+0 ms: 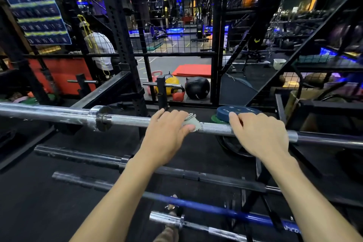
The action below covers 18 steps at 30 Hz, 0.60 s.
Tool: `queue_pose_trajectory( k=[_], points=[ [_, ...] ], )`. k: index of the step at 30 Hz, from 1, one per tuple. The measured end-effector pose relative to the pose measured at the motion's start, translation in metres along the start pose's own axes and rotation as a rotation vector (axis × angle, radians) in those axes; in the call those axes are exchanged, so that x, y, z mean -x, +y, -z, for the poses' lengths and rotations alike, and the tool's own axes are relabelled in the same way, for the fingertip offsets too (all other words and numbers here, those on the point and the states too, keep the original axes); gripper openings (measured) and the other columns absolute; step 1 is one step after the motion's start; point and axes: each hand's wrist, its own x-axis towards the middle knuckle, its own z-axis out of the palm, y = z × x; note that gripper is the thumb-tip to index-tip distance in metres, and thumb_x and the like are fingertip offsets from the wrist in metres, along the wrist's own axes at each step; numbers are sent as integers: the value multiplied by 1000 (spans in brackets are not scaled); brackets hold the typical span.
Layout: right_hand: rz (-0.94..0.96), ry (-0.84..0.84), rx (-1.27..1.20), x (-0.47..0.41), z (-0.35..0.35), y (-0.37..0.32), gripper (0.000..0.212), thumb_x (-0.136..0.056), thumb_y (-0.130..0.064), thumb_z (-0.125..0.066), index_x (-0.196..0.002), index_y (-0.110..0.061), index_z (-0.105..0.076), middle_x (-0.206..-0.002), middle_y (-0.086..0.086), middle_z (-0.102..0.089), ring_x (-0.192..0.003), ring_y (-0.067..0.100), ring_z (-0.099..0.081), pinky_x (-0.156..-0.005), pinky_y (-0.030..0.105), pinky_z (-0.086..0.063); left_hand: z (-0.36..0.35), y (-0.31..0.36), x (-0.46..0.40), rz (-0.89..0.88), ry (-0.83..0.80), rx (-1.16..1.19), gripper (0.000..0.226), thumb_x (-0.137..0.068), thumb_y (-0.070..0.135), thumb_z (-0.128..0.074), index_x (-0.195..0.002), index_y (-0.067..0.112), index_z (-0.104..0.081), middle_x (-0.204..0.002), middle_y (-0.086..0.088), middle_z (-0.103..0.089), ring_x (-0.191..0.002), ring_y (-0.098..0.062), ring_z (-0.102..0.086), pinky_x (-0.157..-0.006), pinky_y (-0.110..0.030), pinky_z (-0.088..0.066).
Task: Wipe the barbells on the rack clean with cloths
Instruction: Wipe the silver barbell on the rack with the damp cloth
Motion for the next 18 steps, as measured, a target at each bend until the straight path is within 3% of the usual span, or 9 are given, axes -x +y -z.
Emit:
queue_pose_trajectory(
  k=[3,6,9,12,15,16,18],
  points=[
    [-1,-10,-14,0,2,0,56,-102,-54,-20,-76,-24,-60,-71,2,-58,-67,30,-49,-65,35,-44,-1,2,-3,25,39,-11,44,-102,49,-26,-99,21,-60,-82,8,-56,-77,-20,-49,-92,-38,-38],
    [-5,-1,3,1,1,1,57,-103,-54,-22,-77,-24,-62,-70,1,-56,-66,30,-49,-65,35,-44,-3,12,-9,111,57,0,33,-109,36,-31,-83,22,-46,-69,7,-48,-67,-22,-47,-83,-41,-40],
    [2,9,8,1,1,-1,56,-104,-51,-24,-74,-22,-62,-64,-1,-53,-62,28,-50,-61,34,-43,2,19,-17,143,78,12,31,-111,27,-34,-80,23,-37,-60,7,-38,-60,-24,-42,-78,-44,-42],
    [-5,11,-4,-1,2,-2,56,-104,-49,-25,-69,-21,-60,-62,-1,-54,-60,27,-52,-60,33,-43,2,15,-10,97,105,67,28,-111,27,-34,-83,31,-35,-62,9,-44,-63,-22,-45,-91,-43,-42],
    [-17,23,-16,1,0,-3,55,-104,-46,-27,-68,-21,-59,-62,-1,-55,-59,25,-52,-60,33,-44,-4,5,9,33,137,111,22,-108,32,-36,-107,31,-58,-90,11,-63,-89,-14,-57,-119,-41,-25],
    [-19,31,-12,2,-1,-3,54,-104,-46,-27,-69,-21,-60,-63,0,-56,-60,26,-53,-60,33,-44,-6,2,11,20,139,90,25,-107,32,-38,-110,26,-62,-93,11,-64,-91,-13,-58,-120,-43,-25],
    [-17,32,-3,2,-1,-4,54,-104,-45,-27,-70,-20,-61,-65,0,-56,-62,27,-53,-61,34,-42,-1,6,4,35,100,27,19,-107,23,-44,-97,21,-60,-82,8,-61,-79,-19,-59,-110,-45,-36]
  ],
)
